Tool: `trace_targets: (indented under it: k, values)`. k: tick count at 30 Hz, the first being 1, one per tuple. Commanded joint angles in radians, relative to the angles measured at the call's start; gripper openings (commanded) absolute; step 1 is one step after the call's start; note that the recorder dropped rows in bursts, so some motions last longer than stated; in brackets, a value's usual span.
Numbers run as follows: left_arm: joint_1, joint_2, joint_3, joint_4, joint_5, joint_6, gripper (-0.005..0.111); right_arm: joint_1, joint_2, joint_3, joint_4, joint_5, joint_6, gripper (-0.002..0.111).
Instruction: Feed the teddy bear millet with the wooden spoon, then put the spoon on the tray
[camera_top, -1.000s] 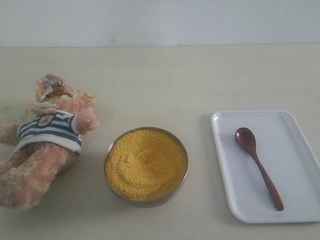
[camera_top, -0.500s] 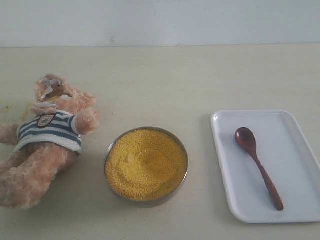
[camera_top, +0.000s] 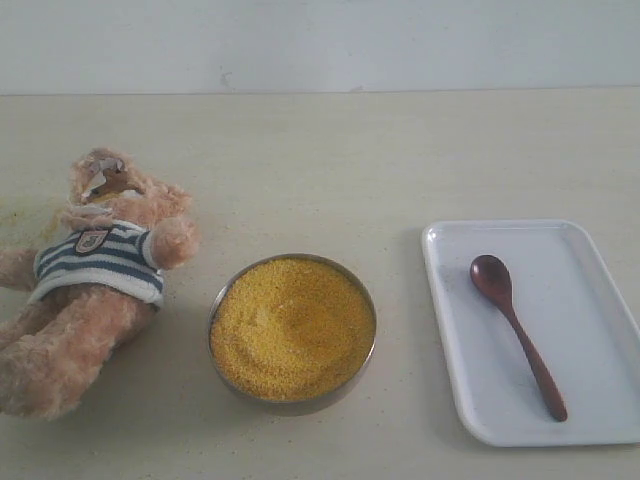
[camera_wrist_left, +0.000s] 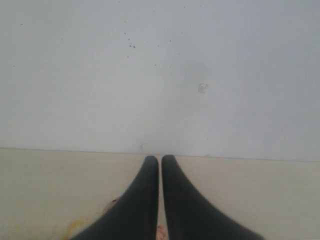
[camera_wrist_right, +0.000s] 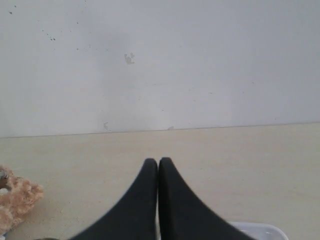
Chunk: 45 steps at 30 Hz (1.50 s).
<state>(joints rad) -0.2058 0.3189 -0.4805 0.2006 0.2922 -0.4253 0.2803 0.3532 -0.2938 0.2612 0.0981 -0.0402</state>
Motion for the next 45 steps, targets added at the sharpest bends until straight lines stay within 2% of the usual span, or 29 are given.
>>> trace_targets:
  k: [1, 5, 8, 10, 12, 17, 19, 21, 24, 27, 29, 36, 45]
  values:
    - [0.004, -0.003, 0.009, 0.005, -0.007, -0.009, 0.004, -0.001, -0.005, 0.004, -0.006, -0.004, 0.0, 0.0]
    - [0.036, -0.025, 0.009, 0.005, -0.007, -0.009, 0.004, -0.001, -0.005, 0.004, -0.006, -0.004, 0.0, 0.0]
    - [0.151, -0.084, 0.032, 0.005, 0.022, 0.023, 0.004, -0.001, -0.005, 0.004, -0.006, -0.004, 0.0, 0.0]
    - [0.222, -0.149, 0.108, 0.005, 0.021, 0.025, 0.004, -0.001, -0.005, 0.004, -0.006, -0.004, 0.0, 0.0]
    - [0.258, -0.217, 0.216, 0.0, 0.021, 0.025, 0.004, -0.001, -0.005, 0.004, -0.006, -0.004, 0.0, 0.0]
    - [0.26, -0.278, 0.393, -0.002, 0.013, 0.017, 0.004, -0.001, -0.005, 0.004, -0.006, -0.004, 0.002, 0.0]
    - [0.26, -0.278, 0.449, -0.002, -0.037, 0.014, 0.004, -0.001, -0.005, 0.004, -0.006, -0.004, 0.002, 0.0]
    - [0.26, -0.278, 0.481, 0.002, -0.143, 0.014, 0.004, -0.001, -0.005, 0.004, -0.006, -0.004, 0.004, 0.0]
    - [0.26, -0.278, 0.481, -0.025, -0.101, 0.067, 0.004, -0.001, -0.005, 0.004, -0.006, -0.004, 0.004, 0.0]
    - [0.26, -0.278, 0.481, -0.306, -0.041, 0.425, 0.004, -0.001, -0.005, 0.004, -0.006, -0.004, 0.004, 0.0]
    - [0.26, -0.278, 0.481, -0.352, 0.015, 0.516, 0.004, -0.001, -0.005, 0.004, -0.006, -0.004, 0.004, 0.0]
    - [0.26, -0.278, 0.481, -0.35, 0.015, 0.448, 0.004, -0.001, -0.005, 0.004, -0.006, -0.004, 0.004, 0.0]
    - [0.26, -0.278, 0.481, -0.35, 0.015, 0.452, 0.004, -0.001, -0.005, 0.004, -0.006, -0.004, 0.004, 0.0]
